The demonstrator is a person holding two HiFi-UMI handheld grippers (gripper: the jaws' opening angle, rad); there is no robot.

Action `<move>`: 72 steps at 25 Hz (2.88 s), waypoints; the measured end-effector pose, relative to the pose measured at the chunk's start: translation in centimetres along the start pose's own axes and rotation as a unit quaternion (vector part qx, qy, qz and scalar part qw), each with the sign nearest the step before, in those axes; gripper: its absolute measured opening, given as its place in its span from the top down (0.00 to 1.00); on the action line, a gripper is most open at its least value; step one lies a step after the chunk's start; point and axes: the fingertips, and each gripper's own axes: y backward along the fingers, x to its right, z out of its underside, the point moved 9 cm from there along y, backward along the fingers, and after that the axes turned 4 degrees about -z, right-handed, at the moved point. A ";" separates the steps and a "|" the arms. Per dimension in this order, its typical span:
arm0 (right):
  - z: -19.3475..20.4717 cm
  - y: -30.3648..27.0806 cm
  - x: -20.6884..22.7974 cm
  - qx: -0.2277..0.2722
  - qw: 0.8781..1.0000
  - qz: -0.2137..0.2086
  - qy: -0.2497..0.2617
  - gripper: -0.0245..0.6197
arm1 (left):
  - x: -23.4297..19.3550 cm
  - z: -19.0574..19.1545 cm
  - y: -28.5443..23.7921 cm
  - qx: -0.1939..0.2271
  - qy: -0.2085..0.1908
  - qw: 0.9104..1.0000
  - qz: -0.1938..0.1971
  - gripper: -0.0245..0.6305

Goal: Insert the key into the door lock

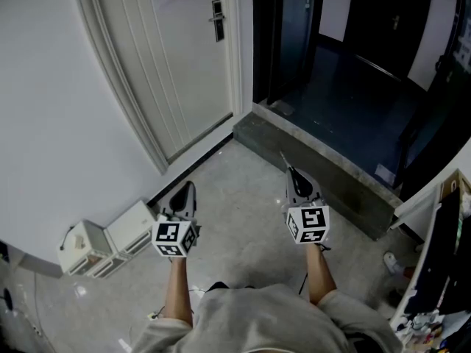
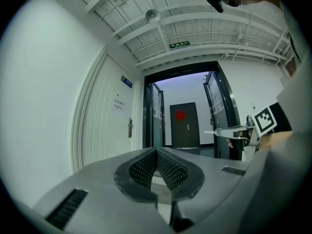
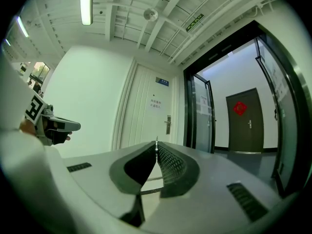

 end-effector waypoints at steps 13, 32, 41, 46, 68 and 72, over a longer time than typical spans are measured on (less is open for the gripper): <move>1.8 -5.6 1.3 -0.015 1.000 -0.014 0.007 0.92 | -0.6 2.4 -6.5 -0.014 0.024 1.000 0.013 0.93; 0.7 -36.4 7.0 -0.002 1.000 0.003 0.019 0.92 | -16.2 1.3 -35.2 0.005 0.021 0.999 0.044 0.93; 1.2 -47.3 8.9 -0.015 0.999 0.010 0.027 0.92 | -22.0 1.7 -45.2 0.004 0.026 0.998 0.053 0.93; 2.6 -50.3 9.5 -0.032 0.999 0.013 0.025 0.92 | -23.7 3.1 -48.3 -0.009 0.033 0.998 0.058 0.94; 6.3 -66.5 18.9 -0.023 1.000 -0.008 0.003 0.92 | -26.7 4.3 -65.6 -0.017 0.016 0.999 0.032 0.94; 6.1 -72.2 22.6 -0.018 1.000 -0.018 0.004 0.92 | -27.0 3.6 -72.2 -0.019 0.009 0.999 0.029 0.94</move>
